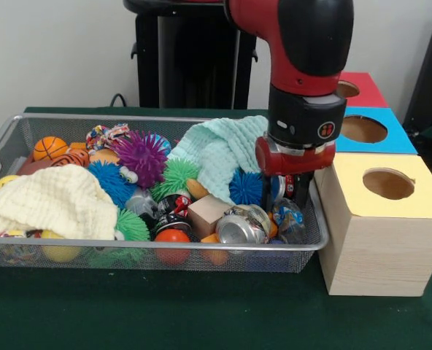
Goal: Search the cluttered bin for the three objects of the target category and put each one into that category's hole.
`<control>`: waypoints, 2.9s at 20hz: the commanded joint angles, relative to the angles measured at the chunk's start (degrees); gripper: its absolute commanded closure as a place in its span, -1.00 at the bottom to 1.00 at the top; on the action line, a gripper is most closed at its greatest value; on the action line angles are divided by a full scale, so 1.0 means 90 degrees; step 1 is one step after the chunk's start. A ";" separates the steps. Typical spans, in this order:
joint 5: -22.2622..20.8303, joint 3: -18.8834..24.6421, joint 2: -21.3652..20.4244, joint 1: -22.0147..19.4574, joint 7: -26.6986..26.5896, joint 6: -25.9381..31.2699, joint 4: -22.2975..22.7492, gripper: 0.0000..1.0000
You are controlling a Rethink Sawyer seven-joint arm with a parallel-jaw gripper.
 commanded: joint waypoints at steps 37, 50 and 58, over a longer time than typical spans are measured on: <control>-0.1456 -0.0189 0.0896 0.0208 0.3677 0.0771 -0.1521 1.00; -0.1969 -0.0261 -0.0536 -0.0075 0.2592 0.1572 -0.0439 1.00; -0.2094 -0.0171 -0.0983 -0.0148 0.2446 0.1699 -0.0152 1.00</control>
